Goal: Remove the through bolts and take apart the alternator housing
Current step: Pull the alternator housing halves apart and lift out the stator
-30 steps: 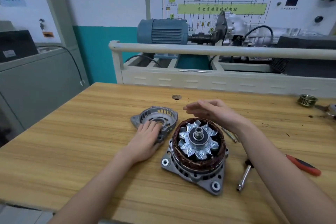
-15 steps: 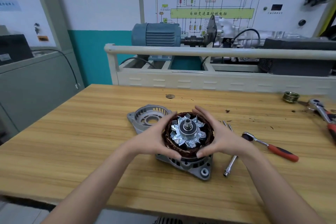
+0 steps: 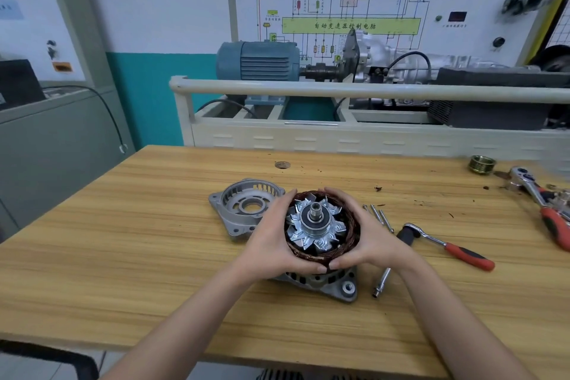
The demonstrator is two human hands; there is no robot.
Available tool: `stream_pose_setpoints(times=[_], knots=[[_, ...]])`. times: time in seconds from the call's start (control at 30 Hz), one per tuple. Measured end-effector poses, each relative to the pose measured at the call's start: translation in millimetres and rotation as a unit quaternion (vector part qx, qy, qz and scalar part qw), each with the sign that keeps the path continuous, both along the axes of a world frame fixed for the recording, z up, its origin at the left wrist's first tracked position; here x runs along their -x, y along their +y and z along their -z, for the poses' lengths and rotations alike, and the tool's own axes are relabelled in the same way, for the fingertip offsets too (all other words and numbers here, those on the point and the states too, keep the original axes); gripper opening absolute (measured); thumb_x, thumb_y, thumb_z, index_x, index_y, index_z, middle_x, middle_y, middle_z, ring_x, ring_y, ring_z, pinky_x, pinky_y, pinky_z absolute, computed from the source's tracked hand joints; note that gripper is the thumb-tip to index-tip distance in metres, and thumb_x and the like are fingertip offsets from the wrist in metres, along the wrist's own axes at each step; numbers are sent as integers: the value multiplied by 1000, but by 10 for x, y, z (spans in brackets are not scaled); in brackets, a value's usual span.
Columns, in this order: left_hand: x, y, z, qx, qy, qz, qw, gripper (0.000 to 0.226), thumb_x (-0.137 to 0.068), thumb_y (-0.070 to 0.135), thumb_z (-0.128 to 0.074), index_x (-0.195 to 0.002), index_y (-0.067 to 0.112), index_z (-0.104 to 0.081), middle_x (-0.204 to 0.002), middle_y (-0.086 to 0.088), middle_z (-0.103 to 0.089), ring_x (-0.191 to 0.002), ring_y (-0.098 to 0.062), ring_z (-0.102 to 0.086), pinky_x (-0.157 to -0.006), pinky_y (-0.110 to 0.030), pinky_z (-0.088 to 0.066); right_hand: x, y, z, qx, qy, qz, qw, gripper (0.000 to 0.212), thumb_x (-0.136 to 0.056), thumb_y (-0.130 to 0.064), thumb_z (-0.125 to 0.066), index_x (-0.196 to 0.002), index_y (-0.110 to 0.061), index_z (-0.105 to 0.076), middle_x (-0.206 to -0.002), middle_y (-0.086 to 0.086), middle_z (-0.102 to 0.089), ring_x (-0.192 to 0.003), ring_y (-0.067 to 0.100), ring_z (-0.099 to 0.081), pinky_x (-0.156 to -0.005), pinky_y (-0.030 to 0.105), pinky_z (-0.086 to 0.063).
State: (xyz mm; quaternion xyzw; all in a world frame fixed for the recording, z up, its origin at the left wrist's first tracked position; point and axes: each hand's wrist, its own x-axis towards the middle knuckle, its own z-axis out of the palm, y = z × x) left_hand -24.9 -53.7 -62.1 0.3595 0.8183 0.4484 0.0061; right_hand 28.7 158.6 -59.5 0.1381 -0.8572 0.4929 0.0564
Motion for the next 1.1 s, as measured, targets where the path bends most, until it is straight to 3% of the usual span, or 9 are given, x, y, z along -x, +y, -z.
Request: stream_pose_setpoints(times=[0.13,0.2,0.3,0.4,0.53,0.67,0.87,1.1], knots=[[-205,154,66,-16,39,-86,995,137,-43,62,-85,-151,19,-12,-150,6,-27,-140,-8,-21,-117,-35,-24,-28,152,-53,-16,-30,-23,999,111,-56,-9,-89,-148,-27,-28,-147,-14,-40,-136,3,-38,-108,20,-34],[-262,227,81,-13,49,-106,993,139,-44,65,-83,-151,17,-8,-153,5,-20,-142,-9,-15,-118,-33,-19,-77,188,-28,-8,-33,-21,999,111,-58,-17,-89,-149,-31,-26,-150,-17,-36,-139,2,-33,-114,26,-30],[-168,169,20,68,64,-77,993,143,-44,65,-83,-152,20,1,-154,9,-10,-142,-10,-8,-118,-36,-15,-115,150,25,-15,-21,-9,1000,118,-53,-32,-90,-147,-39,-20,-150,-26,-28,-138,-7,-28,-111,17,-27],[33,-8,-124,112,24,8,993,142,-47,51,-89,-152,22,3,-155,7,-12,-144,-14,-12,-119,-40,-17,-99,35,90,19,3,20,1000,122,-46,-33,-93,-145,-40,-20,-146,-29,-29,-131,-15,-33,-101,4,-29],[100,-39,-183,52,-29,53,997,133,-48,33,-95,-152,22,-13,-149,7,-31,-138,-8,-31,-116,-40,-29,-94,-45,172,56,60,49,995,119,-46,-18,-93,-147,-22,-29,-144,-19,-39,-128,-10,-41,-98,6,-33],[87,-34,-89,-37,-41,44,997,125,-40,29,-96,-146,14,-31,-140,6,-48,-130,-5,-45,-112,-39,-36,-74,-42,226,75,97,74,990,114,-40,-18,-95,-140,-20,-41,-136,-21,-52,-129,1,-47,-100,12,-38],[108,-26,-28,-83,-34,51,995,117,-39,24,-95,-141,13,-39,-136,3,-52,-127,-8,-50,-109,-39,-40,-55,-40,241,78,116,91,986,113,-39,-28,-94,-140,-19,-43,-138,-14,-53,-131,9,-47,-104,20,-39],[139,-11,-2,-110,-34,68,991,111,-41,17,-96,-139,12,-42,-136,-1,-54,-128,-16,-51,-107,-36,-41,-34,-24,278,73,131,90,985,110,-43,-22,-93,-140,-8,-43,-138,0,-55,-131,20,-49,-106,27,-40]])
